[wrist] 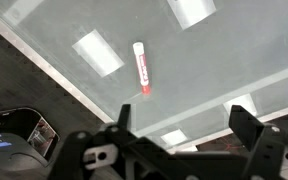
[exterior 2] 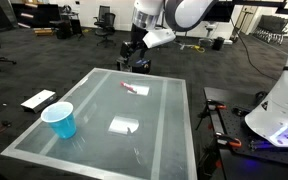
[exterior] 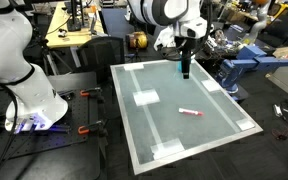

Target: Put the red marker in the light blue cup

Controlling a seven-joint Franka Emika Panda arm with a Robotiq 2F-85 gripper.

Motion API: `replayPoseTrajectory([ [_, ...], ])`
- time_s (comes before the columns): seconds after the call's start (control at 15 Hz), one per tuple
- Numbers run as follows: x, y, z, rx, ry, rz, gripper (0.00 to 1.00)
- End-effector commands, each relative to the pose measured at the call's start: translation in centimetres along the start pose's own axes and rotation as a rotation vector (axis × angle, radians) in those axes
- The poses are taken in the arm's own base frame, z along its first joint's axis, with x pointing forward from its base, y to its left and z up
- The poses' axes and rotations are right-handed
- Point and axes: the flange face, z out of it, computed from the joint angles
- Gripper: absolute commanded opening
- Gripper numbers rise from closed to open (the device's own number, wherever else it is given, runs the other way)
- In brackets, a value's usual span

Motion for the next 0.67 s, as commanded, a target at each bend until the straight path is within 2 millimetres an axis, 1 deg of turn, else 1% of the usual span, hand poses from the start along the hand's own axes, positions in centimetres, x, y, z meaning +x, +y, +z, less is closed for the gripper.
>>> replayPoseTrajectory([
  [0.0, 1.3, 0.4, 2.4, 0.013, 0.018, 0.059, 1.00],
  [0.27, 1.9, 2.0, 5.0, 0.008, -0.001, 0.104, 1.00],
  [0.6, 2.4, 3.5, 7.9, -0.005, -0.052, 0.157, 1.00],
])
